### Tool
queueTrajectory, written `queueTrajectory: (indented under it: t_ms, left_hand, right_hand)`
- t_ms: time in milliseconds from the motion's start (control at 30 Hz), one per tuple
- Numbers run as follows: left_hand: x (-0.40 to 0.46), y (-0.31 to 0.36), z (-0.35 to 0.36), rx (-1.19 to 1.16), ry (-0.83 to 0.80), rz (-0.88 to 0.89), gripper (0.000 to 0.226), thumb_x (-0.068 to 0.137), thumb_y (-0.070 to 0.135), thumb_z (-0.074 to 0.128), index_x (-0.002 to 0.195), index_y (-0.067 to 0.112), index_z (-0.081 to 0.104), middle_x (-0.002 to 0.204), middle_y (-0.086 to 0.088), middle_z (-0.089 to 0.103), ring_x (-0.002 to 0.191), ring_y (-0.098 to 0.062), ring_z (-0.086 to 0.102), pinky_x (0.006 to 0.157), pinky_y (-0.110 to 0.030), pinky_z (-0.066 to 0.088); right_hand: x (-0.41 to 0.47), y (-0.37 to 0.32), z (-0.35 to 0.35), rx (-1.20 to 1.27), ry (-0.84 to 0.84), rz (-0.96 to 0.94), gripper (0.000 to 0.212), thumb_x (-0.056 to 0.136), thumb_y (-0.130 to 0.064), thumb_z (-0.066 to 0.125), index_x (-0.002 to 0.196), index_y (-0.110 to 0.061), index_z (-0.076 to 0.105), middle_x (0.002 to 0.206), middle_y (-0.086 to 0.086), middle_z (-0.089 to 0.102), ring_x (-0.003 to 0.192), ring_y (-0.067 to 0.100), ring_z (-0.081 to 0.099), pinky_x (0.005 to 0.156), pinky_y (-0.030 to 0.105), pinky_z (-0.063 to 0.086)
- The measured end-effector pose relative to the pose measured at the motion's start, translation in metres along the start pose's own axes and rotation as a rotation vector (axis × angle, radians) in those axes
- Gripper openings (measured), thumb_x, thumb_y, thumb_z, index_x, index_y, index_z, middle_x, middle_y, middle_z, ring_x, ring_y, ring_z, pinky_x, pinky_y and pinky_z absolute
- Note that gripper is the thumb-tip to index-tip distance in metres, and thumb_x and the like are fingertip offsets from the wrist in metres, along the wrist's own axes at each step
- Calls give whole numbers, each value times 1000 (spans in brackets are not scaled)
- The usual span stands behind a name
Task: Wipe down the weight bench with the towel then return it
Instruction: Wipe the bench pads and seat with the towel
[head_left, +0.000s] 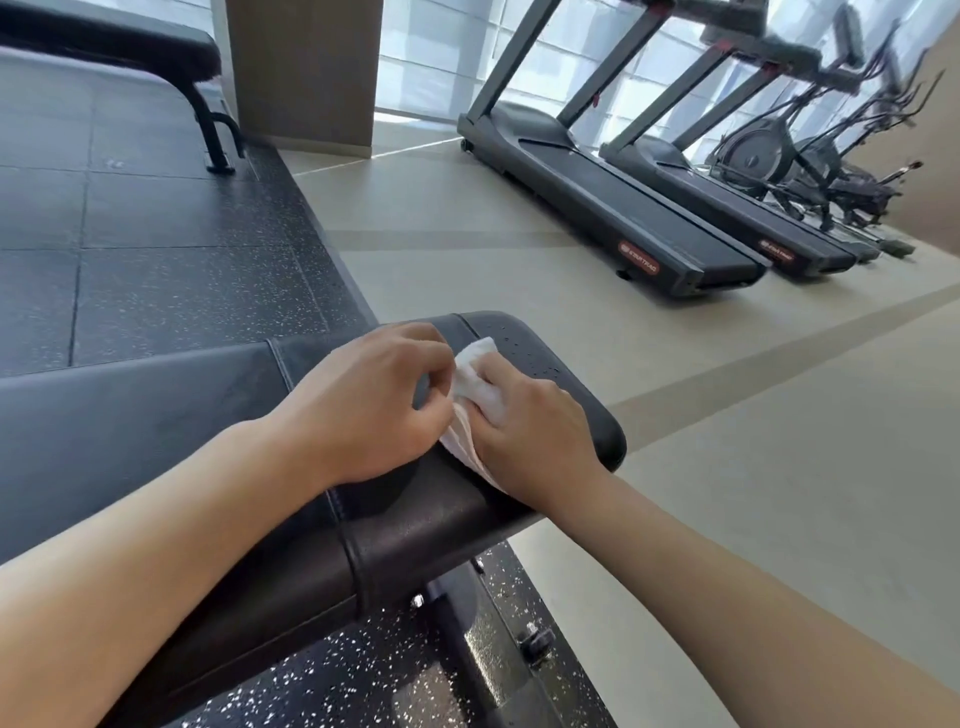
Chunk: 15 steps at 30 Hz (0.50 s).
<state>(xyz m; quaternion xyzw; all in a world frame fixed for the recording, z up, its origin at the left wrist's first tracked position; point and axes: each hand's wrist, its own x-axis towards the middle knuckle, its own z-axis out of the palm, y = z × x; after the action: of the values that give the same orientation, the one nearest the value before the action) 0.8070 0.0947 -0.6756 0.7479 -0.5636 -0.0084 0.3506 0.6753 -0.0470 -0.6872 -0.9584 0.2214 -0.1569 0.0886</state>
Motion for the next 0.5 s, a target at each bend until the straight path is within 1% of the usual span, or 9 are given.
queueTrajectory:
  t_ms: [33,100,133,200,267,333,400,500]
  left_hand:
    - [2,-6,1,13,27,-29,15,83,36,46,76,29,57,93,13,63,93,-14,60,87,-39,51]
    - [6,-21,3,51,49,-91,12,86,33,50,83,31,62,95,13,62,94,-16,60,90,-40,51]
    - [7,-27,4,70,46,-118,13,86,32,52,89,31,65,100,11,63,99,-19,60,93,-40,50]
    - [6,-34,6,102,30,-157,20,89,30,57,104,29,69,113,7,65,109,-21,59,101,-40,47]
    - [4,-35,6,130,-13,-163,32,87,35,55,114,28,70,122,7,65,114,-22,58,106,-40,45]
    - [2,-32,6,153,-74,-141,42,84,40,50,119,28,70,128,9,65,119,-21,57,110,-38,42]
    - [-1,-31,6,171,-111,-118,47,85,44,49,125,29,70,134,10,64,128,-18,54,115,-36,38]
    - [-5,-31,7,213,-133,-119,60,86,57,37,133,34,65,145,11,57,140,-15,46,120,-41,32]
  right_hand:
    - [7,1,1,8,4,1,26,101,-47,44,116,-27,50,91,3,71,89,38,64,70,40,44]
    - [32,5,8,27,30,18,27,98,-48,44,116,-30,52,95,2,73,93,36,66,78,44,51]
    - [46,8,11,31,35,38,29,98,-49,44,118,-29,53,98,2,73,95,35,66,80,45,53]
    - [67,10,17,17,52,52,33,98,-49,44,121,-27,53,100,2,73,97,35,66,81,45,54]
    - [68,8,20,-10,71,24,40,99,-49,44,130,-25,50,99,2,74,95,35,67,79,45,54]
    - [48,5,14,-13,61,-15,42,99,-48,45,134,-24,46,96,2,74,92,35,67,76,43,51]
    - [14,4,5,7,39,-59,34,99,-46,48,128,-27,46,87,0,71,87,33,67,70,40,47]
    - [-34,14,-16,3,19,-100,29,96,-44,56,122,-33,48,75,-4,66,76,25,65,67,39,50]
